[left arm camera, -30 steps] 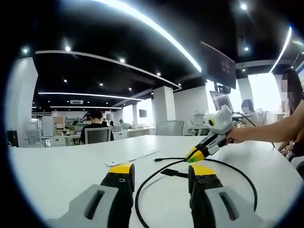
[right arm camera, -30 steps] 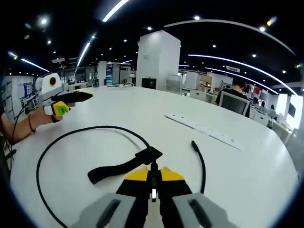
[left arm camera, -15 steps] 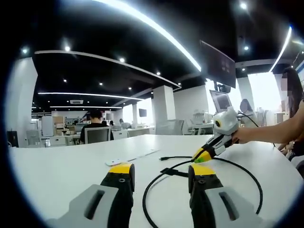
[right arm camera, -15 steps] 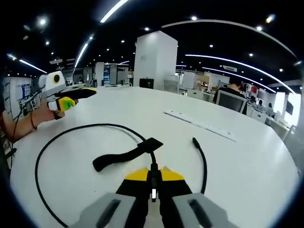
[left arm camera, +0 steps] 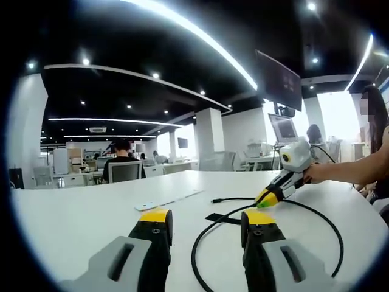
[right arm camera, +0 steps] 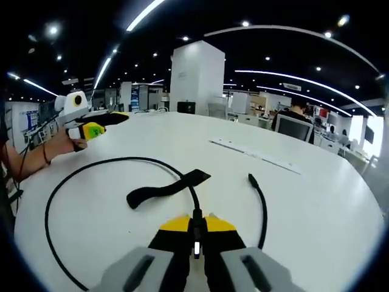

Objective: Find the charging cable on the desk, coil it up and secure with Velcro.

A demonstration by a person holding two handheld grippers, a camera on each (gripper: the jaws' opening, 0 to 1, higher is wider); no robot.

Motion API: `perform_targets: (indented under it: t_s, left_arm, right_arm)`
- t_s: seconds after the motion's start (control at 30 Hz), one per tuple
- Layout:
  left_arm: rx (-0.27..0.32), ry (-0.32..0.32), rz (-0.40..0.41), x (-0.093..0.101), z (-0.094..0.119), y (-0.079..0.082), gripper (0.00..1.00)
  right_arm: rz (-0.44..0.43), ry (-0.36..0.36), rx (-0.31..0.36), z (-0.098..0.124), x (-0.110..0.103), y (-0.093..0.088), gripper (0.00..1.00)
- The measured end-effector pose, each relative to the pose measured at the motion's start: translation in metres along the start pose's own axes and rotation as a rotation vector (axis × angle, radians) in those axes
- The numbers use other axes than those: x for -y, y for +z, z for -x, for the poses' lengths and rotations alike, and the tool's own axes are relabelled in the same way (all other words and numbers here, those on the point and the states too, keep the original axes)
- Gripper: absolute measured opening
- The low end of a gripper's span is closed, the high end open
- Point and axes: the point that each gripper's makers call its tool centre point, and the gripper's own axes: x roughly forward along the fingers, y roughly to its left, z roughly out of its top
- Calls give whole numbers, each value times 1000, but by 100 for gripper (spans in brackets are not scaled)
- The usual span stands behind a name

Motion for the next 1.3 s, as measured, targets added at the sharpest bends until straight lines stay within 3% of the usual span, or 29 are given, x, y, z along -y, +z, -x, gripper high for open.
perform_targets:
  t_s: [0.43, 0.8, 1.0, 1.1, 1.3]
  left_arm:
    - [-17, -5, -8, 3, -1, -4, 46]
    - [-26, -15, -13, 6, -2, -6, 46]
    - [-26, -15, -4, 4, -6, -7, 46]
    - [-27, -33, 18, 4, -12, -4, 45]
    - [-34, -109, -22, 8, -40, 18, 46]
  right_arm:
    - [-24, 6, 5, 10, 0, -11, 8]
    - [-20, 8, 78, 12, -2, -12, 8]
    - [10, 9, 83, 13, -3, -12, 8]
    - [5, 11, 91, 12, -3, -11, 8]
    - [17, 6, 92, 12, -3, -11, 8]
